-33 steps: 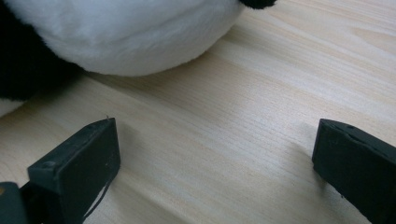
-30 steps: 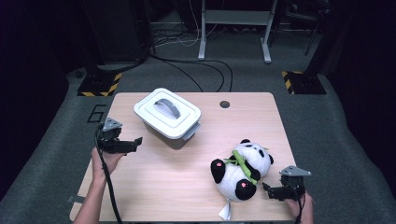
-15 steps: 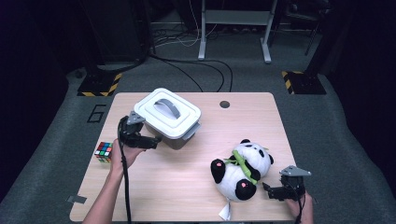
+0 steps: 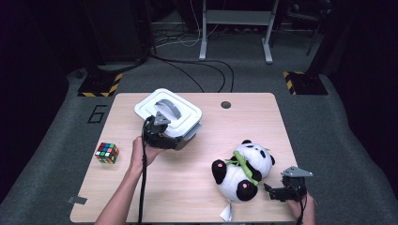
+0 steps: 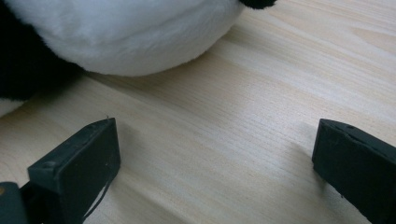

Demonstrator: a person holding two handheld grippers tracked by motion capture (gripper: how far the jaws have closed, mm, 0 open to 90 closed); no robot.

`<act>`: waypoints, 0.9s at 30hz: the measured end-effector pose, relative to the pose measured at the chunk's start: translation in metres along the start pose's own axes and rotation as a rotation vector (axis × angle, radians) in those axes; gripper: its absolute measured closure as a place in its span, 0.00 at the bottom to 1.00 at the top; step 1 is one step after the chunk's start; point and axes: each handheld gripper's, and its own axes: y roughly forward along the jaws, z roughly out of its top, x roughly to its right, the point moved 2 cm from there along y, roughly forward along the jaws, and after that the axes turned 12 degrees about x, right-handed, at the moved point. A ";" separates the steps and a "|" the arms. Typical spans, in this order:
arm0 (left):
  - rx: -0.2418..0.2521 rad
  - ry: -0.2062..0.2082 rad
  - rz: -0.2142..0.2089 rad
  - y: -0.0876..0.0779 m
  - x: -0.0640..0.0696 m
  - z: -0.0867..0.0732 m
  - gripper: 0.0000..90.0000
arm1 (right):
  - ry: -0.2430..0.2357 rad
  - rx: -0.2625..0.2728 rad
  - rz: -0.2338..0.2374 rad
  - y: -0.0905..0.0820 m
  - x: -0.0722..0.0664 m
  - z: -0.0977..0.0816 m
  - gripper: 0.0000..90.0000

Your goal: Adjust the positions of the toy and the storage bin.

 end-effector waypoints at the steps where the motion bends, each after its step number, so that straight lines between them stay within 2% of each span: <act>1: -0.007 0.010 0.002 0.002 0.003 0.001 0.30 | 0.001 0.000 0.000 0.000 0.000 0.000 0.00; 3: -0.021 0.019 0.005 0.006 0.006 0.002 0.40 | 0.000 0.000 0.000 0.000 0.000 0.000 0.00; 5: -0.017 0.020 0.002 0.009 0.009 0.002 0.43 | 0.000 0.000 0.000 0.000 0.000 0.000 0.00; 10: -0.005 0.057 -0.003 0.014 0.017 0.005 0.57 | 0.000 0.000 0.000 0.000 0.000 0.000 0.00; 13: -0.011 0.076 0.010 0.017 0.020 0.008 0.65 | 0.000 0.000 0.000 0.000 0.000 0.000 0.00; 16: -0.005 0.074 0.024 0.019 0.020 0.009 0.68 | 0.000 0.000 0.000 0.000 0.000 0.000 0.00; 23: 0.013 0.036 -0.009 0.020 0.022 0.010 0.68 | 0.000 0.000 0.000 0.000 0.000 0.000 0.00; 27: 0.021 0.041 -0.027 0.022 0.026 0.010 0.67 | -0.003 0.001 0.001 0.000 0.000 0.000 0.00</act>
